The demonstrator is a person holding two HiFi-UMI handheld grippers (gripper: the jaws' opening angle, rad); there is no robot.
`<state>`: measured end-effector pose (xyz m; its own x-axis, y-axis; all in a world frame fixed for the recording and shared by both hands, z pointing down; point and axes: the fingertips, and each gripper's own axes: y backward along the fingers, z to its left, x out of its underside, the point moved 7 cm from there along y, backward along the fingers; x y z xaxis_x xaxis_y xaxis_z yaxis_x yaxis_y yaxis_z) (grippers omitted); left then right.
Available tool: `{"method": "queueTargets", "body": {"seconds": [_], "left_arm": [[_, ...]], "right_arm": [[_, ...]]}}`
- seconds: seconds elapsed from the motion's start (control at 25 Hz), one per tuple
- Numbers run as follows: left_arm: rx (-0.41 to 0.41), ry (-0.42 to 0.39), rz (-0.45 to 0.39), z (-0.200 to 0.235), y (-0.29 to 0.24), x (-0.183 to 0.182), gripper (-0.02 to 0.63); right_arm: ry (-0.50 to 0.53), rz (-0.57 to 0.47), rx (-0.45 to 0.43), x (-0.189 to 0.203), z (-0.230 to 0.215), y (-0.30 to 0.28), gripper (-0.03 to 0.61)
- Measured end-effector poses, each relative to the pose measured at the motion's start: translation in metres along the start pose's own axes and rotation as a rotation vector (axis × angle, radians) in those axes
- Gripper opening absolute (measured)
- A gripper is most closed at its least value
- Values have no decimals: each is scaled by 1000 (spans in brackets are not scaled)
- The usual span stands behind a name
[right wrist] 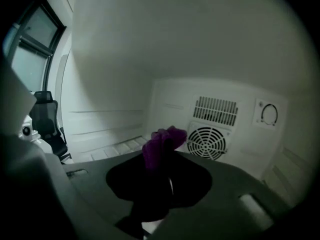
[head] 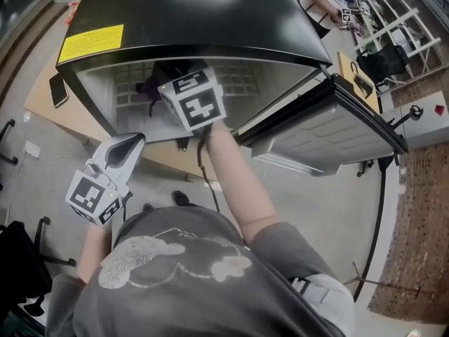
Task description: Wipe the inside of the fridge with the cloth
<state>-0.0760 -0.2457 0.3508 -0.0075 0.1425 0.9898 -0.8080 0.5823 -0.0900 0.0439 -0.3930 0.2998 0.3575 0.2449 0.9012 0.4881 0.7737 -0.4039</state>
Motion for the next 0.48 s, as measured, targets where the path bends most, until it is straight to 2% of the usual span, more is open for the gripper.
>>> {"method": "queueTargets", "body": {"seconds": [0.16,0.48], "left_arm": [[24,1,5,-5,-6,1,17],[76,-1,8,-15,-19,2,17]], "right_arm": [[-19,30,83,13,-30,15,83],[-59,93,311,38,-90,57,83]]}}
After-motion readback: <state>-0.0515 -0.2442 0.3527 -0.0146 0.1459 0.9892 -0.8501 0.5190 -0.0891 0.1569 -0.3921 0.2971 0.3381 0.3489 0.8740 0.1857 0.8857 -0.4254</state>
